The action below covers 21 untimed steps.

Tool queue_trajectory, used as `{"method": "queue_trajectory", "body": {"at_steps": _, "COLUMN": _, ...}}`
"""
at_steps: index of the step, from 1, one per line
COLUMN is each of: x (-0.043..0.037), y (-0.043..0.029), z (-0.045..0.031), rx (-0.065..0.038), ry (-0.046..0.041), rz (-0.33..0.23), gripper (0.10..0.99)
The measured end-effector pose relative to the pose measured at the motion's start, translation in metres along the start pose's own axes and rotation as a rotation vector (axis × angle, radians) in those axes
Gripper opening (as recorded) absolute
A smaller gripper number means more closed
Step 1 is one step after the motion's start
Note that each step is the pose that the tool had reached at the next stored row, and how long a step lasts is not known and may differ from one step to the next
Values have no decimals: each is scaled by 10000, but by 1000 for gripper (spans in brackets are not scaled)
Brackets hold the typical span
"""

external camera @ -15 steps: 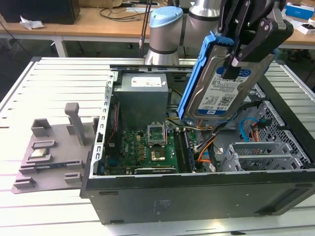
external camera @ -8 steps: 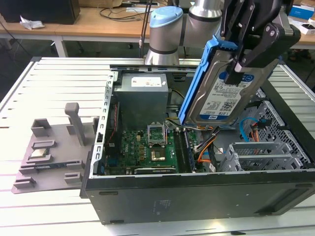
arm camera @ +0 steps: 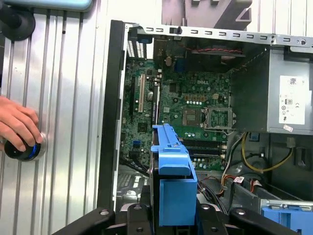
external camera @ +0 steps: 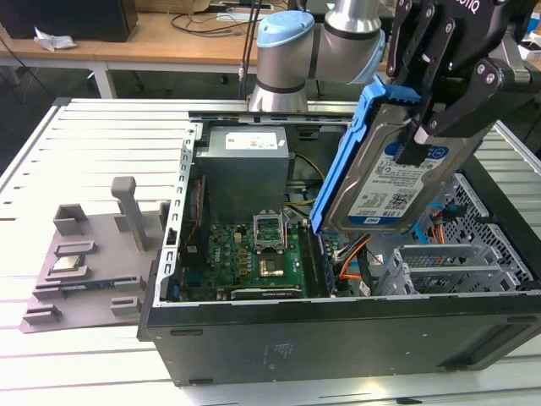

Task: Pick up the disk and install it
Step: 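Pick up the disk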

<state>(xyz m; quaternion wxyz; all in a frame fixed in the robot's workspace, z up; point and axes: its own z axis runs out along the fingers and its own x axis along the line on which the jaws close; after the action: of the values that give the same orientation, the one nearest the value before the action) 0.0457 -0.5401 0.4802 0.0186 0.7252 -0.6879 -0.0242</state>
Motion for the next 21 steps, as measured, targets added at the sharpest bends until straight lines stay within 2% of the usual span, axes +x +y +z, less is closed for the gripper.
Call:
{"method": "queue_trajectory", "body": {"at_steps": 6, "x": 105, "y": 6, "z": 0, "rx": 0, "ry": 0, "rz": 0, "gripper": 361}}
{"method": "queue_trajectory", "body": {"at_steps": 10, "x": 219, "y": 12, "z": -1, "rx": 1, "ry": 0, "rz": 0, "gripper": 361}}
{"method": "queue_trajectory", "body": {"at_steps": 21, "x": 404, "y": 22, "z": -2, "rx": 0, "ry": 0, "rz": 0, "gripper": 361}}
